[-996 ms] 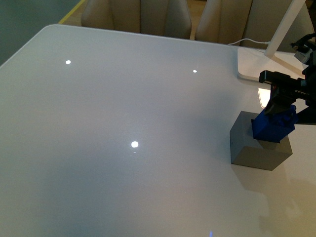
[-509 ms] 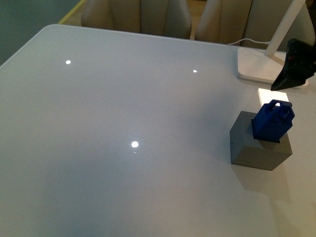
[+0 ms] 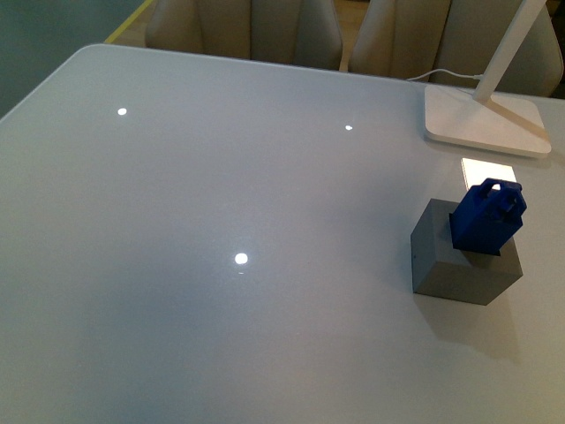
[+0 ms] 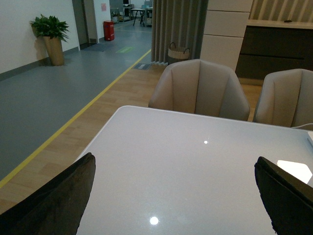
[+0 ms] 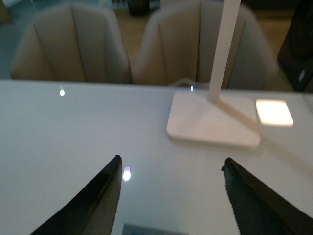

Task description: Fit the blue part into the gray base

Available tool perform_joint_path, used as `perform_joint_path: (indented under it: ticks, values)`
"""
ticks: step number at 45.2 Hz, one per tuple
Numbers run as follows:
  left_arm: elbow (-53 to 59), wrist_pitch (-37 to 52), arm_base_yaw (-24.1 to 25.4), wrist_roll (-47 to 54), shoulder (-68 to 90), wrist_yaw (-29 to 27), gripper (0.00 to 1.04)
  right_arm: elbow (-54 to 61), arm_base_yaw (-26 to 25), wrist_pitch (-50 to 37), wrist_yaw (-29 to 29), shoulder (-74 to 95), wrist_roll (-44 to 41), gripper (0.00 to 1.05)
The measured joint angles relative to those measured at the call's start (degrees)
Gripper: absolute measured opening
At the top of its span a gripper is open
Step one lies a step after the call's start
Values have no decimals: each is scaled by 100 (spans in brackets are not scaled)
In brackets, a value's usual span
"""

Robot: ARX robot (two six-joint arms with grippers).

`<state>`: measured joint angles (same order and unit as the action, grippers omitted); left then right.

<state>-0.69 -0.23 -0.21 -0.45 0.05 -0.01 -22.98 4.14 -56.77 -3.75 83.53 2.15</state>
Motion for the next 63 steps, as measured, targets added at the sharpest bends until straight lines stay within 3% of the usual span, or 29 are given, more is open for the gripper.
perform_joint_path:
  ticks: [5,6,12,20,27,63]
  values:
    - [0,0,0,0,0,0,97,448,-92,-269,42,-654,-92,30]
    - [0,0,0,0,0,0,97,636,-219,-243,289,-785,-120,22]
    - [0,0,0,0,0,-2,97,1062,-391,-114,352,-1222,-181,2]
    - [0,0,0,0,0,0,97,1552,-407,-278,356,-1641,-184,2]
    - [0,0,0,0,0,-2,97,1853,-407,109,372,-2221,-184,2]
    - [2,0,0,0,0,-2,97,2194,-407,3182,372,-5840,-184,2]
